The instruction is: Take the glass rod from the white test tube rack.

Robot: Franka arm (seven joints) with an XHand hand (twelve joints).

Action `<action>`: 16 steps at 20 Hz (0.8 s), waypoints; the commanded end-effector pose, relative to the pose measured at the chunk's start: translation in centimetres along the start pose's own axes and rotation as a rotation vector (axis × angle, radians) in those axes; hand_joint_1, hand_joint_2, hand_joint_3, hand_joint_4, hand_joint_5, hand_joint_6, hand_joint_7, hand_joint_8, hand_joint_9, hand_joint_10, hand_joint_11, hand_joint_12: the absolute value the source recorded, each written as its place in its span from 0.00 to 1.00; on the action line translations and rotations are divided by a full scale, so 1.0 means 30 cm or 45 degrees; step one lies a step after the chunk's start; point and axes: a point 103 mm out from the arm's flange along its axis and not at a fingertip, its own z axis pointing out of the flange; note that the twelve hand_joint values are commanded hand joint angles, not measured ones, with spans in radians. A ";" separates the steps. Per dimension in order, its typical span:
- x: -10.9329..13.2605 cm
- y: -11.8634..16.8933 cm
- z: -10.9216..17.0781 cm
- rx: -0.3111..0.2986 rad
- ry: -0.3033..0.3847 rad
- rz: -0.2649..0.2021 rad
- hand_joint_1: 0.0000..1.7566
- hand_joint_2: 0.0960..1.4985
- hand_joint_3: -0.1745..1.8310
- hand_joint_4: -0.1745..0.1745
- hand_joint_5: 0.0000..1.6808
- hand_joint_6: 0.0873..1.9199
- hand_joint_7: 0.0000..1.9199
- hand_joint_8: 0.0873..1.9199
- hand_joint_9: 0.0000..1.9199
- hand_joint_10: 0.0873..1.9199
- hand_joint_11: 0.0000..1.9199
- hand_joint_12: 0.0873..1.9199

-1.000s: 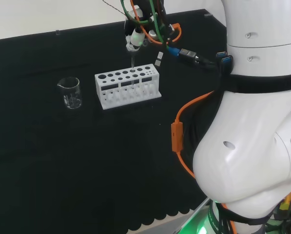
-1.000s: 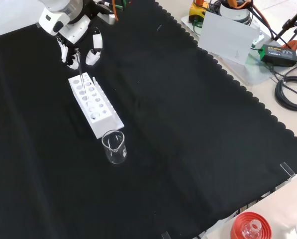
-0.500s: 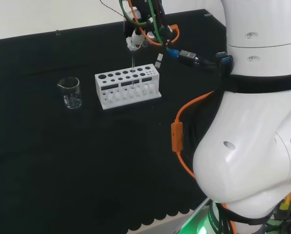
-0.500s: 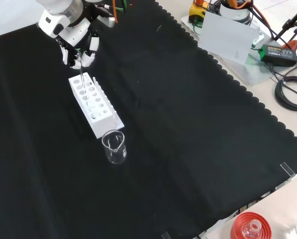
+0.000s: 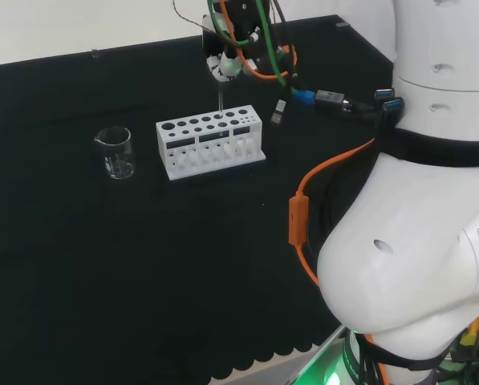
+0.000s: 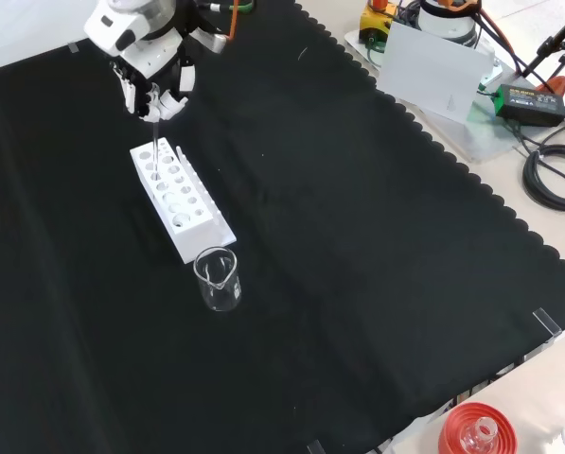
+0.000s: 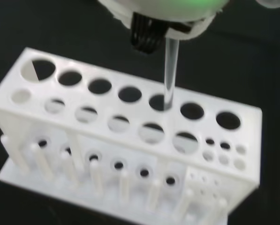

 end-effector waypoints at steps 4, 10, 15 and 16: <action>0.001 -0.052 -0.126 -0.234 0.014 -0.024 0.75 0.42 0.42 0.00 0.62 0.44 0.69 0.38 0.85 0.23 0.84 0.21; 0.004 -0.085 -0.170 -0.258 0.054 -0.023 0.75 0.44 0.41 0.00 0.62 0.42 0.69 0.38 0.86 0.22 0.85 0.21; 0.005 -0.121 -0.218 -0.268 0.055 -0.011 0.75 0.44 0.40 0.00 0.62 0.42 0.69 0.38 0.87 0.22 0.85 0.21; 0.008 -0.127 -0.229 -0.274 0.053 -0.010 0.75 0.44 0.40 0.00 0.62 0.42 0.69 0.38 0.87 0.22 0.85 0.21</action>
